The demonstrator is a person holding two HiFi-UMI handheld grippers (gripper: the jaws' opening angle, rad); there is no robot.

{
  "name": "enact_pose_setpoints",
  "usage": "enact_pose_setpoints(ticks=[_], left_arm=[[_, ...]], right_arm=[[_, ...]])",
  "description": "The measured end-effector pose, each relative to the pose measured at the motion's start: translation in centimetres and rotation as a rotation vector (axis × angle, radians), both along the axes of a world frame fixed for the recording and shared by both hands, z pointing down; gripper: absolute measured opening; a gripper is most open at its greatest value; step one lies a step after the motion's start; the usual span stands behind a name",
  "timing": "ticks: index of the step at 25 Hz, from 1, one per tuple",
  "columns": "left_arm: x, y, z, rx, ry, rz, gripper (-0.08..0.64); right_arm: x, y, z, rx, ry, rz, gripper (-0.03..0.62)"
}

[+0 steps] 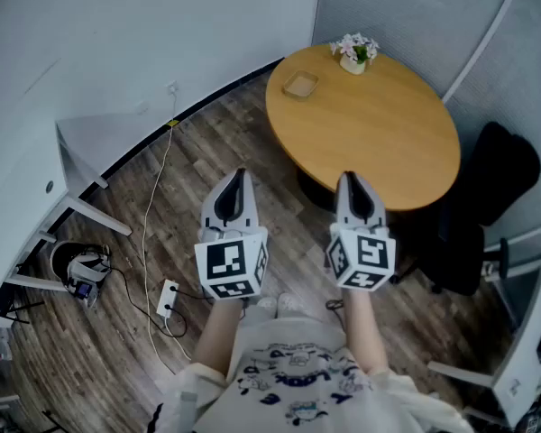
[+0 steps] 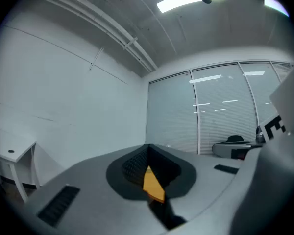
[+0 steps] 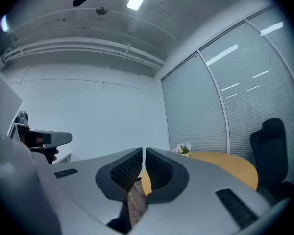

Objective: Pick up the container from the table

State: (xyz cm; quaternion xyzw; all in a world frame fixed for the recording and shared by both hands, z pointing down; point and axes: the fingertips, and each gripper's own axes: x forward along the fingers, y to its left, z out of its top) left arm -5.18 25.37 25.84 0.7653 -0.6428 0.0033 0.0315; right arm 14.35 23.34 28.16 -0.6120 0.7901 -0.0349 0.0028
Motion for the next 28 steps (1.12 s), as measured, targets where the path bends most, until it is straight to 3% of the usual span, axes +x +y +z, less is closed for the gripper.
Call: enact_pose_setpoints(ticks=[28], left_arm=[[0.6,-3.7,2.2,-0.042,0.006,-0.051,0.002]], right_arm=[[0.6,-5.1,2.1,-0.048,-0.044,-0.023,0.023]])
